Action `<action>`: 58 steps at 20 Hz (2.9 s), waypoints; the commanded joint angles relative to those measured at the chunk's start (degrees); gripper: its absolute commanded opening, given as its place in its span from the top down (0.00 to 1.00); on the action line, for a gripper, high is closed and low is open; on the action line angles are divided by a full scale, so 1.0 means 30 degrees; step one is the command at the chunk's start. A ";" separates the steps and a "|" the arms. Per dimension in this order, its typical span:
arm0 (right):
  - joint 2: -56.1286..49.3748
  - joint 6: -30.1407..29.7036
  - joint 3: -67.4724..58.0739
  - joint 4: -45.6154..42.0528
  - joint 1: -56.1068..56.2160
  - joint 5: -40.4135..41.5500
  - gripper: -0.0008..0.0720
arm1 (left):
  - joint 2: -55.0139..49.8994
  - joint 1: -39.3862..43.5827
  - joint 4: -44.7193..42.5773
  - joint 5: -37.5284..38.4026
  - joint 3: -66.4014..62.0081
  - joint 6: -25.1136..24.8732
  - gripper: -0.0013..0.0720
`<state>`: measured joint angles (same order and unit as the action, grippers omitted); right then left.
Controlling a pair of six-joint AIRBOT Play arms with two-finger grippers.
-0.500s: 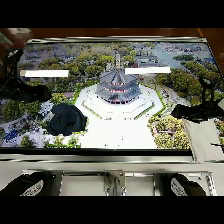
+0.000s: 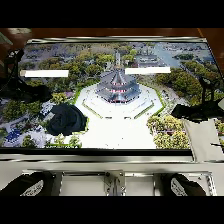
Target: Fold the shirts.
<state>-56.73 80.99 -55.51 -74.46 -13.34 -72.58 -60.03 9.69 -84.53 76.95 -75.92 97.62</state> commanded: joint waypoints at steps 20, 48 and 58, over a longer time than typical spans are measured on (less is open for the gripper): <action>0.0015 0.0000 0.0015 0.0146 -0.0015 0.0197 0.07 | -0.0044 -0.0007 -0.0007 -1.4112 0.0015 0.0270 0.37; 0.0015 -0.0029 0.0015 0.0510 -0.0015 0.0270 0.07 | -0.5945 0.3388 0.5639 -0.5144 -0.1953 -0.4044 0.93; 0.0015 -0.0095 0.0000 0.0590 0.0000 -0.0969 0.07 | -0.8422 0.9464 0.6339 -0.7628 0.0124 -0.0495 0.34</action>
<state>-56.71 80.77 -55.48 -72.95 -13.34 -73.52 -81.62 35.66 -66.06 54.83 -77.34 91.44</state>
